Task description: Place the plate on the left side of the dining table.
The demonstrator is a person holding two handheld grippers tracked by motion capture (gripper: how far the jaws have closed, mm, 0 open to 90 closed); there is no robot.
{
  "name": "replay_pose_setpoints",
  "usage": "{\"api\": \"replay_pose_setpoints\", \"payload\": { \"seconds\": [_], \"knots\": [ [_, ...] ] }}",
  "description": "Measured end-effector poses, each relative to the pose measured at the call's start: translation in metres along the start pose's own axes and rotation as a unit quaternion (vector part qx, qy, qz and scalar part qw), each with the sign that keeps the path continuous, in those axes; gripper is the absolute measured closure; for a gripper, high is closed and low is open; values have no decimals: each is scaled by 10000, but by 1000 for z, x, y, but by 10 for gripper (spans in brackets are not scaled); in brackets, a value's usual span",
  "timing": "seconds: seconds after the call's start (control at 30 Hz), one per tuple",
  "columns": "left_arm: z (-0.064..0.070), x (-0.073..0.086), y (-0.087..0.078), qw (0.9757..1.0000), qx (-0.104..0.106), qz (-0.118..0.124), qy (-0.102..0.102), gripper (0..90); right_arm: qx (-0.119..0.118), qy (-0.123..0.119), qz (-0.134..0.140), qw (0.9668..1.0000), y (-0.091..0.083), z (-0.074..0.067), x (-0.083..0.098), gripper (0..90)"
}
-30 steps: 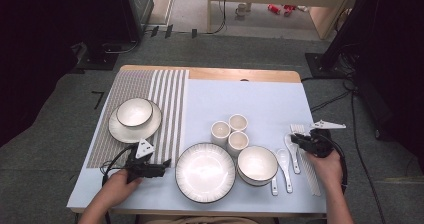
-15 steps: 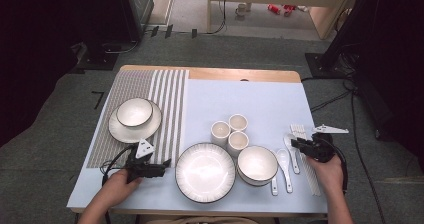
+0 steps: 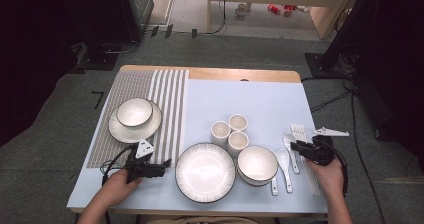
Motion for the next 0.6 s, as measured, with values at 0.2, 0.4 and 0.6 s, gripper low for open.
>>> {"api": "replay_pose_setpoints", "payload": {
  "seconds": [0.2,0.4,0.6],
  "knots": [
    [0,0,0,10000,0,0,-1,144,-4,39,-2,10000,0,-2,0,691],
    [0,0,0,10000,2,-1,-1,144,6,54,-22,10000,1,-6,1,673],
    [0,0,0,10000,-1,-4,-1,144,48,39,-57,10000,2,-8,2,666]
  ]
}}
Point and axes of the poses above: each handheld gripper's, and its own axes: y roughly forward along the jaws, x roughly out of its underside, z roughly to its right, the point moved 4 cm from there along y, roughly forward along the jaws, and after that the axes turned 5 degrees about -z, right-handed, at the moved point
